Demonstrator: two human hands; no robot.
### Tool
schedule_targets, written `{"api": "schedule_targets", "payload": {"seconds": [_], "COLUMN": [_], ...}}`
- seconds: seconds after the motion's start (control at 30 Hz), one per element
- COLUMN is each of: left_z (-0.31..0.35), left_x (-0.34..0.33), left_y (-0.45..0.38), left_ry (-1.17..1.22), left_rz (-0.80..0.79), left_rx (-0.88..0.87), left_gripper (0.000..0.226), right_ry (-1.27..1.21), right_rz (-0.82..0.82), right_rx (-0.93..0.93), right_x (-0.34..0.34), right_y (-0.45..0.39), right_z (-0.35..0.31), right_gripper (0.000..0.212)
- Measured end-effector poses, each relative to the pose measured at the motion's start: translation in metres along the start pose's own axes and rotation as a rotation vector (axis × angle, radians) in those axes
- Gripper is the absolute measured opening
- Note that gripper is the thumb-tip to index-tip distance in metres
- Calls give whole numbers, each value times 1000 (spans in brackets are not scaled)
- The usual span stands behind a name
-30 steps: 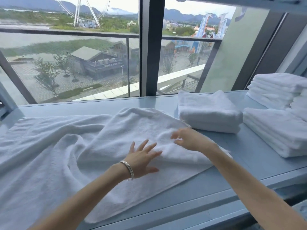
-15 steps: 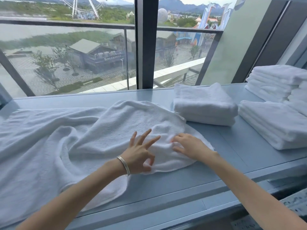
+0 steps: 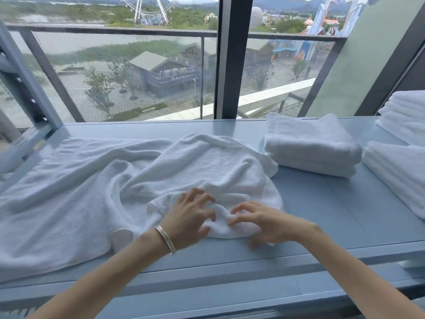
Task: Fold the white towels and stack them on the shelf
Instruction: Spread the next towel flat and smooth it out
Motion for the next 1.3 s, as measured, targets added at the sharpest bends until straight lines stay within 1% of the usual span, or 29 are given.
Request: {"api": "schedule_targets", "payload": {"seconds": [0.03, 0.07, 0.1, 0.17, 0.23, 0.27, 0.3, 0.33, 0.43, 0.5, 0.53, 0.6, 0.63, 0.7, 0.73, 0.77, 0.8, 0.83, 0.9, 0.93, 0.97, 1.0, 1.07, 1.1, 1.17, 1.23, 1.27, 1.3], "left_z": [9, 16, 21, 26, 33, 37, 42, 46, 55, 59, 61, 64, 63, 60, 58, 56, 54, 53, 56, 60, 63, 68, 75, 77, 81, 80, 80, 80], "left_x": [-6, -11, -16, -22, -27, -27, -26, -24, -18, -14, -13, -9, -7, -3, 1, 5, 11, 16, 25, 29, 31, 34, 37, 38, 41, 45, 45, 43], "left_y": [-2, -6, -10, -16, -22, -24, -26, -27, -34, -38, -41, -45, -47, -50, -49, -47, -45, -42, -36, -34, -32, -30, -25, -23, -20, -18, -17, -15], "left_ry": [71, 130, 186, 225, 218, 220, 222, 217, 138, 89, 69, 41, 45, 112, 188, 297, 422, 526, 598, 605, 621, 655, 719, 718, 625, 408, 320, 268], "left_rz": [48, 56, 29, -37, -49, -46, -25, 14, 159, 295, 358, 445, 455, 448, 457, 470, 482, 488, 504, 515, 516, 510, 499, 510, 522, 478, 441, 403], "left_rx": [-55, -92, -104, -89, -58, -46, -38, -32, -8, 33, 58, 93, 105, 151, 193, 251, 322, 390, 471, 481, 483, 479, 483, 501, 571, 653, 656, 622], "left_gripper": [16, 17, 22, 43, 66, 74, 80, 82, 78, 67, 60, 44, 37, 25, 18, 11, 9, 14, 23, 26, 28, 30, 34, 34, 30, 19, 25, 46], "right_ry": [-10, -12, -15, -89, -291, -412, -534, -666, -1106, -1366, -1468, -1567, -1574, -1517, -1444, -1343, -1210, -1037, -527, -266, -63, 60, 140, 152, 160, 154, 135, 111], "right_rz": [57, 135, 206, 329, 441, 493, 534, 556, 521, 452, 414, 346, 326, 298, 285, 272, 254, 232, 234, 256, 298, 356, 446, 466, 399, 313, 302, 302], "right_rx": [-23, -46, -78, -124, -160, -178, -200, -227, -216, -142, -101, -28, 15, 103, 142, 169, 177, 167, 78, 9, -53, -97, -99, -86, -76, -50, -29, -19], "right_x": [1, 2, 3, 4, 5, 6, 8, 10, 17, 22, 24, 26, 26, 24, 22, 21, 19, 16, 7, 3, 1, 1, 8, 14, 28, 38, 41, 41], "right_y": [-1, -2, -2, -2, -1, -1, -1, -1, -2, 0, 2, 6, 7, 11, 13, 16, 19, 21, 17, 14, 12, 11, 13, 17, 27, 35, 37, 37], "right_z": [1, 3, 3, 4, 1, 0, 1, 1, 3, 1, 0, -2, -1, 5, 9, 12, 13, 14, 20, 24, 29, 34, 47, 52, 53, 42, 32, 22], "right_gripper": [48, 43, 39, 30, 17, 11, 6, 6, 7, 3, 4, 11, 20, 53, 70, 81, 86, 85, 70, 56, 39, 25, 8, 5, 9, 10, 11, 12]}}
Point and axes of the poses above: each hand's wrist, its own y-axis away from the middle knuckle, its own x-axis out of the back of the hand, z = x × y, the point moved 1 cm from there along -y, towards the middle knuckle, and after that the axes turned 9 degrees about -z, right-handed, at the moved point
